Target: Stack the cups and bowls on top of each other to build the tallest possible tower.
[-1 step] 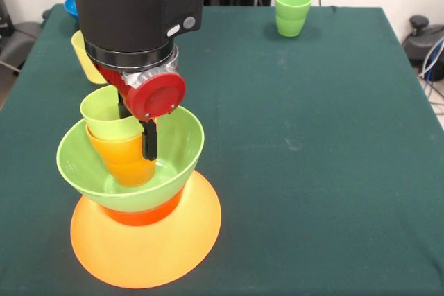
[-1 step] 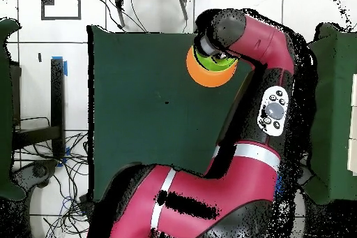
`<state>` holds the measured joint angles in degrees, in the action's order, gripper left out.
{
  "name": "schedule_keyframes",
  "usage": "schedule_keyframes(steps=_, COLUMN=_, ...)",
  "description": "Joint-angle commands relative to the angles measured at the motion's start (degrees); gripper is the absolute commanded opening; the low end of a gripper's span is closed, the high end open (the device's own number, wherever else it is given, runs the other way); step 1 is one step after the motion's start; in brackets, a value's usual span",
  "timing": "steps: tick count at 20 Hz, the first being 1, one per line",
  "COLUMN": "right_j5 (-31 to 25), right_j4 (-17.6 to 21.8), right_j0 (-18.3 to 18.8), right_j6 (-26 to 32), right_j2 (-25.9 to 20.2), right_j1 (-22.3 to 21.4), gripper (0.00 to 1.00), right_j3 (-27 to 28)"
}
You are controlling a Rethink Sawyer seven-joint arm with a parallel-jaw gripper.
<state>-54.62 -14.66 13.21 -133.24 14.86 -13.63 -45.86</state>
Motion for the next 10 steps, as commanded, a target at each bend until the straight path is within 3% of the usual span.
schedule_keyframes(steps=1, right_j5=-0.96, right_j4=-0.15, right_j0=-1.19, right_j6=-4.87, right_j2=-4.94, right_j1=1.01, gripper=1.0, right_j3=-2.65)
schedule_keyframes(steps=10, right_j5=-4.62, right_j4=-0.81, right_j0=-1.32, right_j6=-4.79, right_j2=-4.28, right_j1=-0.85, gripper=1.0, right_j3=-2.03)
